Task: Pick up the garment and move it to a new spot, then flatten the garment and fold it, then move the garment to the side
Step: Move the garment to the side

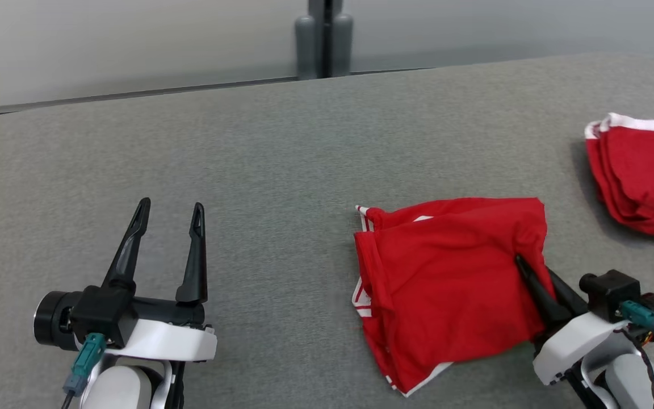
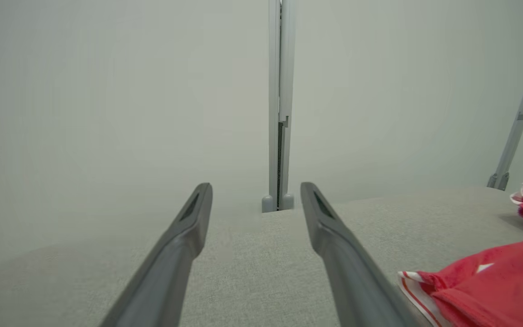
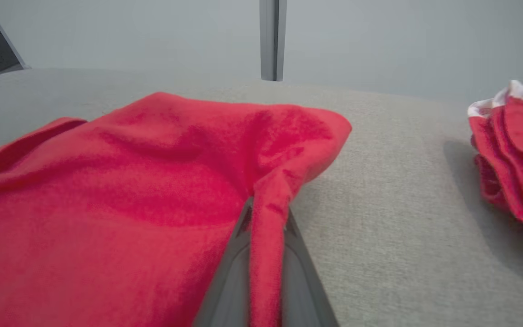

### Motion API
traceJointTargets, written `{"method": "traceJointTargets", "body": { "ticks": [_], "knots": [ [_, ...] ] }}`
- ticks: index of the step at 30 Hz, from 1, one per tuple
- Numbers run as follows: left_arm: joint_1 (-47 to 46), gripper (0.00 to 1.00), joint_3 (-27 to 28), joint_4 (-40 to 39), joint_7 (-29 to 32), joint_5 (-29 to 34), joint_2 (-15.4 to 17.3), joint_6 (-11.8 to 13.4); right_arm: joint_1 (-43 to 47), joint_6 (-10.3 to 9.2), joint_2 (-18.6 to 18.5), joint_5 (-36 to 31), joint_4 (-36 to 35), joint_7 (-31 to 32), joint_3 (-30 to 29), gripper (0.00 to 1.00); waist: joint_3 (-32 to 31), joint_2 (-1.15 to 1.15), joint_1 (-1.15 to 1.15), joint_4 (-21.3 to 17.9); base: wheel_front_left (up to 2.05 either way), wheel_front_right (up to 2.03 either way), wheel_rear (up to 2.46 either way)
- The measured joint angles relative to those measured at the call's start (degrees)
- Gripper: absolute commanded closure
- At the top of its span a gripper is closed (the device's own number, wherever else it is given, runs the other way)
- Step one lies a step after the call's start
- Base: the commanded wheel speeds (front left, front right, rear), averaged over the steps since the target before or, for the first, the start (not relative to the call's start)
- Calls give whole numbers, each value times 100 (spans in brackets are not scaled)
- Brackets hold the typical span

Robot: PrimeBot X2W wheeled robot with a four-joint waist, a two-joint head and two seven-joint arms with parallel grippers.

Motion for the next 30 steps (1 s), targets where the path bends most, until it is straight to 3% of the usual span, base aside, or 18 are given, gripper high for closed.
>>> {"method": "traceJointTargets", "body": {
  "ticks": [6, 10, 16, 30],
  "knots": [
    [-174, 0, -103, -7, 0, 23, -13, -78, -349, 0, -286, 25, -281, 167, -74, 100, 116, 0, 0, -719, 0, 0, 0],
    [-363, 0, -201, -10, 0, 60, -44, -100, -761, 0, -350, 100, -224, 237, -178, 100, 361, 0, 0, -874, 0, 0, 0],
    [-710, 0, -339, -69, 0, 153, -37, -189, -1546, 0, -579, 213, 249, 147, -611, 100, 838, 0, 0, -772, 0, 0, 0],
    [-1416, 0, -557, -96, 1, 324, 69, -342, -2163, 0, -1871, 544, 1285, -154, -1948, 100, 1871, 0, 0, -293, 0, 0, 0]
  ]
}}
